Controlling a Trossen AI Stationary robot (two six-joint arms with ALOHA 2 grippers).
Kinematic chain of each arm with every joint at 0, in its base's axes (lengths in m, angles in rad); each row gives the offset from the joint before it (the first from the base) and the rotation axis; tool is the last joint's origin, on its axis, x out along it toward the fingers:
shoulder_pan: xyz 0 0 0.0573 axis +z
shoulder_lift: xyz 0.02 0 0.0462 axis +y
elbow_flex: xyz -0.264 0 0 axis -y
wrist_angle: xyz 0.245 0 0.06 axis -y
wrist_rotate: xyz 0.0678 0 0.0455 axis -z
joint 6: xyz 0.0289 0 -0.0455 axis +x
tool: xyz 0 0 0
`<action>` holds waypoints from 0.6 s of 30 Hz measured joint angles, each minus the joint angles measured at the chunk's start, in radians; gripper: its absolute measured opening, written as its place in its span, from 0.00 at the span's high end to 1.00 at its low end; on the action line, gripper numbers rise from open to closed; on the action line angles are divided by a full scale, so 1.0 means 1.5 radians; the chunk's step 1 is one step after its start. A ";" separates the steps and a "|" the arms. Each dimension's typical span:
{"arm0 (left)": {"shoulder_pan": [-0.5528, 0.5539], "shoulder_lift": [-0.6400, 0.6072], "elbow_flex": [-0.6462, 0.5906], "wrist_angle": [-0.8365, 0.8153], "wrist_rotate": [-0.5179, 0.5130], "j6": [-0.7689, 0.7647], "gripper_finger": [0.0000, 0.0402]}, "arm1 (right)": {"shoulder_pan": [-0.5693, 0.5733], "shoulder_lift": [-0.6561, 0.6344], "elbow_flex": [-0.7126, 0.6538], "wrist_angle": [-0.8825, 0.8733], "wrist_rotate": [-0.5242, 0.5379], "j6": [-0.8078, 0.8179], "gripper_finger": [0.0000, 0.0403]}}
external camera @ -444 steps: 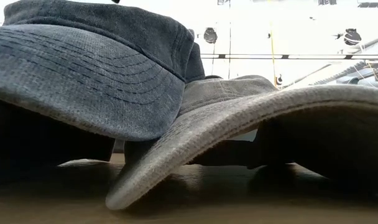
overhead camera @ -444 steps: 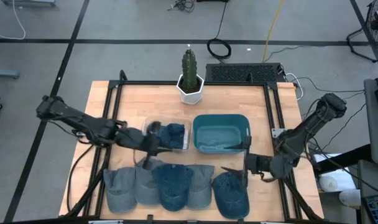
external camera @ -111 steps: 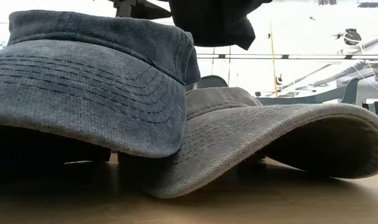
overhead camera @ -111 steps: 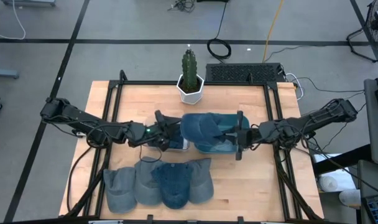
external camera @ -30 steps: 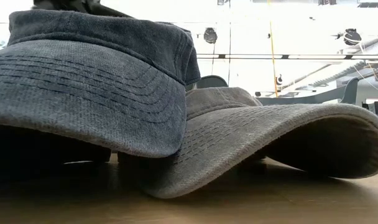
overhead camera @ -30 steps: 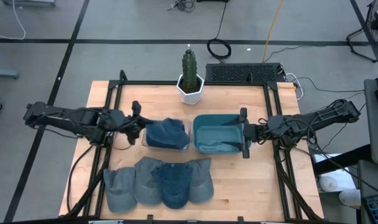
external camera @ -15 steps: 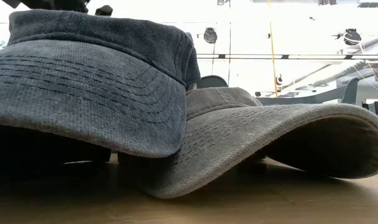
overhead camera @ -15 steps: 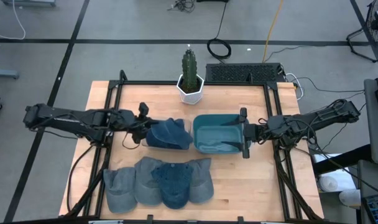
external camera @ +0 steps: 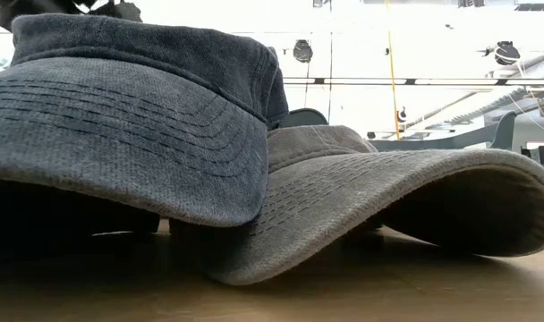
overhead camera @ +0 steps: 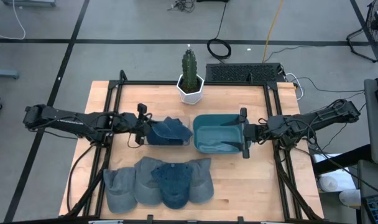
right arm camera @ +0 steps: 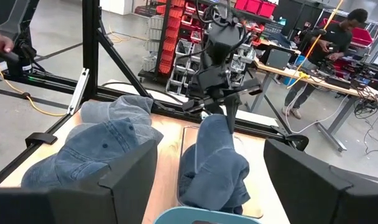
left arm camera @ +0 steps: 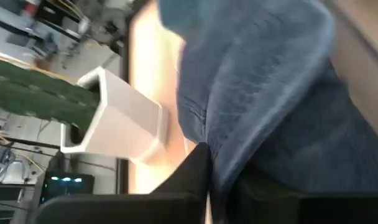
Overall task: Pick & Place hat
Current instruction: Put the right blue cap into the transparent bin
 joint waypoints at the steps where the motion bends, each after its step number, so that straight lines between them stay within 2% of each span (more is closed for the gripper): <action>1: -0.004 0.000 0.000 0.020 -0.004 -0.007 0.86 | 0.000 0.000 0.000 0.000 0.000 0.000 0.30; 5: -0.021 0.000 0.000 0.078 -0.049 -0.048 0.73 | 0.000 0.000 0.000 -0.005 0.000 0.006 0.30; 13: -0.052 0.000 0.000 0.096 -0.217 -0.141 0.51 | 0.000 0.006 0.000 -0.014 0.000 0.007 0.30; 18: -0.070 -0.001 0.002 0.095 -0.228 -0.254 0.38 | 0.000 0.016 -0.001 -0.014 0.001 0.006 0.30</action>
